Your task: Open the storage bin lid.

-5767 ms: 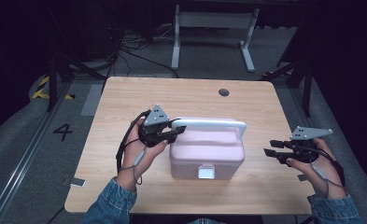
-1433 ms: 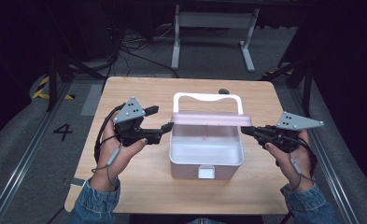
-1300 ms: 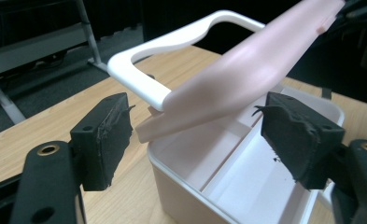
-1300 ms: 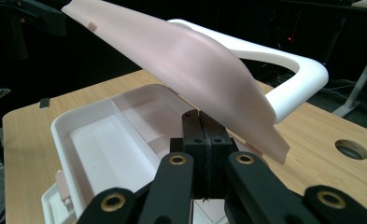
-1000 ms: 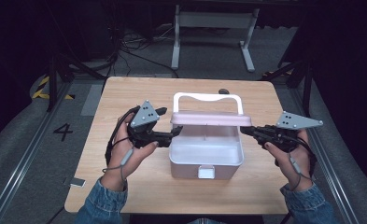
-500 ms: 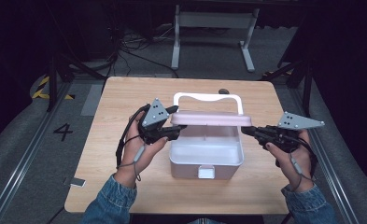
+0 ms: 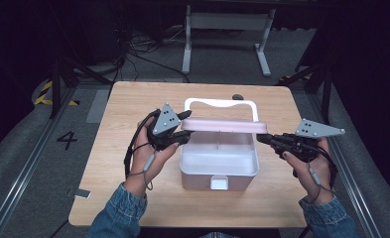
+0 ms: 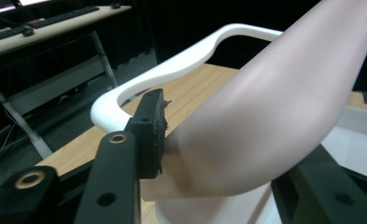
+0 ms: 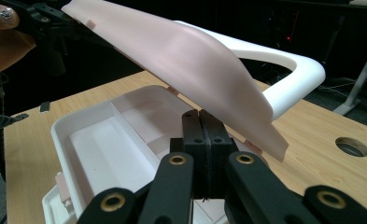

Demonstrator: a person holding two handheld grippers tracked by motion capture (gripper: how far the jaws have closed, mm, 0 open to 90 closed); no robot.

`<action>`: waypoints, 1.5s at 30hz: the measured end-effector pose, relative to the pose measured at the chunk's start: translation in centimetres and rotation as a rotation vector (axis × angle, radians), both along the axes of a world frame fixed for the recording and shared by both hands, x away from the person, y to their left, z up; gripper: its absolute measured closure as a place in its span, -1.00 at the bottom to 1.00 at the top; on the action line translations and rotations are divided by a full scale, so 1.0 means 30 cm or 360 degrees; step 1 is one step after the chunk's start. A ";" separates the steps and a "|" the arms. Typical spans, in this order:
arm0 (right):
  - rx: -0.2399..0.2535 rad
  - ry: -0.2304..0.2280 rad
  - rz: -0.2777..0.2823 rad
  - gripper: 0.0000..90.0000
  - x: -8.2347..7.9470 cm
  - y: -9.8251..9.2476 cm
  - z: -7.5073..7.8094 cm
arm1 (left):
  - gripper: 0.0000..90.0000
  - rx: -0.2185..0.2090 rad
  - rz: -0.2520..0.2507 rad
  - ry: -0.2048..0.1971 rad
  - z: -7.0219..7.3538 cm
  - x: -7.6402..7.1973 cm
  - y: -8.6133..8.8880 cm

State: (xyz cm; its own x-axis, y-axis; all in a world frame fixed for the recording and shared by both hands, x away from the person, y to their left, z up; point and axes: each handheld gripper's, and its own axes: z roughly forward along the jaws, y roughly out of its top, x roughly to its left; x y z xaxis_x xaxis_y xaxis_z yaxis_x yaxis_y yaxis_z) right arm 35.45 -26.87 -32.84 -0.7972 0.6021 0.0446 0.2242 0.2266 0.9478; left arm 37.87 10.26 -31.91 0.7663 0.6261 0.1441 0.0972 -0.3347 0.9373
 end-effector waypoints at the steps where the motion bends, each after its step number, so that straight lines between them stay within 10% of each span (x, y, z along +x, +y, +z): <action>1: -0.0001 0.0001 0.0000 1.00 -0.001 -0.001 0.001 | 0.32 -0.0001 0.0002 0.0005 0.002 0.003 0.001; 45: -0.0028 0.0002 -0.0087 0.98 0.073 -0.098 0.030 | 0.45 -0.0038 0.0071 0.0197 0.097 0.155 -0.003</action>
